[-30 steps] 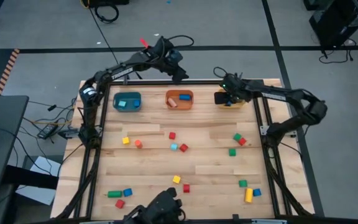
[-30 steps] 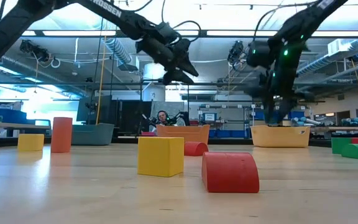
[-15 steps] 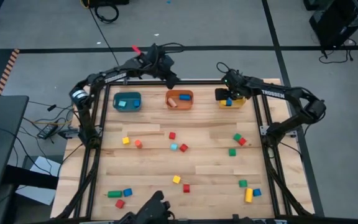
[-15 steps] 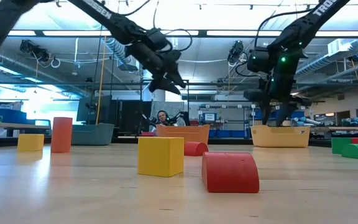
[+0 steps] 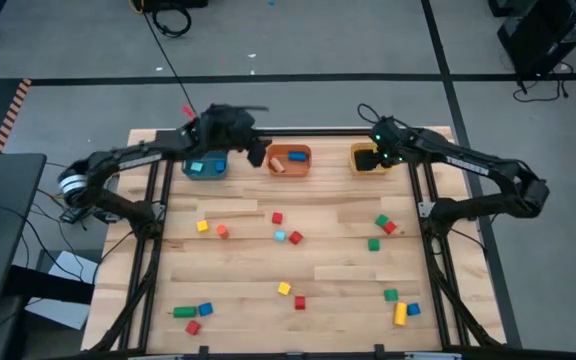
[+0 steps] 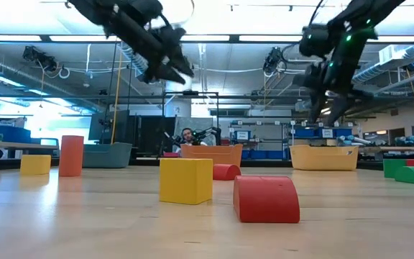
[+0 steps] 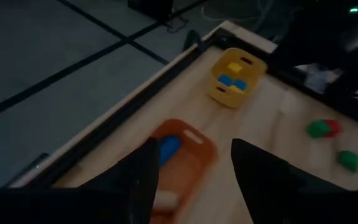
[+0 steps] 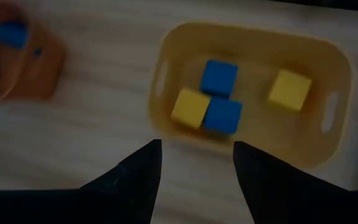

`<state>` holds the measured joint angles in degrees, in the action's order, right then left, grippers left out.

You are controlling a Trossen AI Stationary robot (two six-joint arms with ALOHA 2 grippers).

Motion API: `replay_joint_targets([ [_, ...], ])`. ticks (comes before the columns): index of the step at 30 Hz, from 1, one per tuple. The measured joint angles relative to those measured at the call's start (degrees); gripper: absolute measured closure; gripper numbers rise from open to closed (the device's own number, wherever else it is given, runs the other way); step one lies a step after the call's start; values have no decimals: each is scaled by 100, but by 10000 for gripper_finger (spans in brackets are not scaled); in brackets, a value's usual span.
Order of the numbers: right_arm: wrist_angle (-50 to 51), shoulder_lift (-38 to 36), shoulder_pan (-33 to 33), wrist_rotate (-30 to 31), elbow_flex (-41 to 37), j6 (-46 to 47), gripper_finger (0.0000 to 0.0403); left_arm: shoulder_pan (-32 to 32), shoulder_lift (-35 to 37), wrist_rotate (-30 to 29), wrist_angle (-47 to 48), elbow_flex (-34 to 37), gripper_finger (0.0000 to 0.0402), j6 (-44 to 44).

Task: Sort blocks by size
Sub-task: Put the orange cylindrical block into the orange bin

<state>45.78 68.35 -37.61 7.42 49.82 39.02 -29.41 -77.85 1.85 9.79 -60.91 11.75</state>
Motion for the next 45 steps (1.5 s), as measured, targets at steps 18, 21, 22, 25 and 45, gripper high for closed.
replay_joint_targets([
  [18,1567,-472,3492,181,0,946,191,2789,1419,-1922,140,892,195,1468],
  [21,1893,-478,4090,367,0,1417,191,3086,1416,-1923,67,891,195,1553],
  [22,1970,-478,4278,429,0,1542,191,3168,1412,-1923,89,891,195,1553],
  [25,2098,-478,4786,594,0,1870,190,3332,1402,-1917,121,891,195,1556],
  [45,2497,-478,5701,494,-106,2429,202,3403,1400,-1921,-12,891,195,2001],
])
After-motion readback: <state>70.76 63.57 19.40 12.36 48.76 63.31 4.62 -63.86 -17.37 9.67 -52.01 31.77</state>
